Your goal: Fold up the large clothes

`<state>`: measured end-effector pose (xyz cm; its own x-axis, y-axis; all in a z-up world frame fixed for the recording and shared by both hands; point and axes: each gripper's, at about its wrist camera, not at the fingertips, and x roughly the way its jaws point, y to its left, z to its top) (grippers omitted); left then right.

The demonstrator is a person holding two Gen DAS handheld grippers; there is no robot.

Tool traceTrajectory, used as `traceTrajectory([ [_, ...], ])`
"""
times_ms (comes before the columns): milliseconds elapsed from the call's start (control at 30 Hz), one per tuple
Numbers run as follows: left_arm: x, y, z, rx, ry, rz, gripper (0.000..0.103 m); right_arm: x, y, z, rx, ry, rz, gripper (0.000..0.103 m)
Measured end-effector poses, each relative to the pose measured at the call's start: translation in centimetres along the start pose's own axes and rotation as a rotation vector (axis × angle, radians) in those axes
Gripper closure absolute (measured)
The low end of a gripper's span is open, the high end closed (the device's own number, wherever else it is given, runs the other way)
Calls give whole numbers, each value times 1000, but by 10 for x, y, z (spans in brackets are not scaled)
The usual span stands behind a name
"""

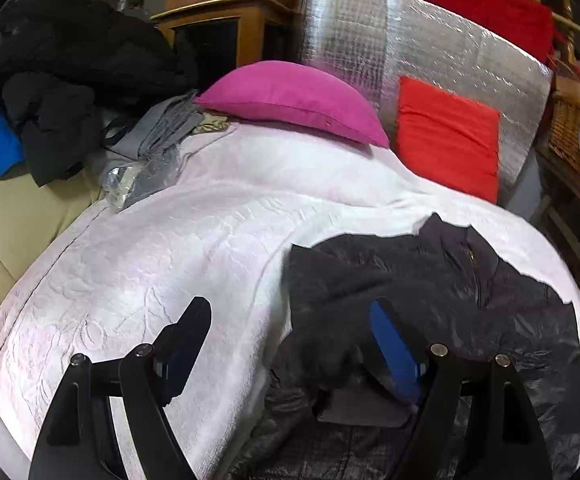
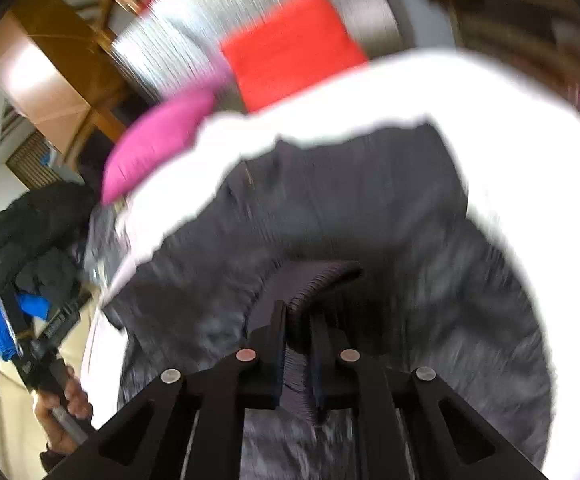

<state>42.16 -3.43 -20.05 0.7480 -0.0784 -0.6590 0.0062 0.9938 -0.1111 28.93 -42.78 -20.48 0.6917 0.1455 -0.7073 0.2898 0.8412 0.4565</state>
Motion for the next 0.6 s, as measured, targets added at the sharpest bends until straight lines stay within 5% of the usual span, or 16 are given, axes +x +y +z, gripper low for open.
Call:
traceTrajectory([
  [133,7,3,4,-13,11,-1,21,-27,12,32,-66,-217,-117,95],
  [233,18,-5,2,19,38,-5,21,-14,-7,54,-35,-246,-192,95],
  [300,22,-10,0,47,46,5,21,6,-32,63,37,-139,-136,95],
  [400,22,-9,2,49,32,-1,21,34,-72,62,255,69,85,94],
  [500,25,-10,3,50,26,-2,20,40,-78,57,256,118,101,92],
  [600,46,-22,-5,101,118,-63,12,43,-77,50,224,156,93,71],
])
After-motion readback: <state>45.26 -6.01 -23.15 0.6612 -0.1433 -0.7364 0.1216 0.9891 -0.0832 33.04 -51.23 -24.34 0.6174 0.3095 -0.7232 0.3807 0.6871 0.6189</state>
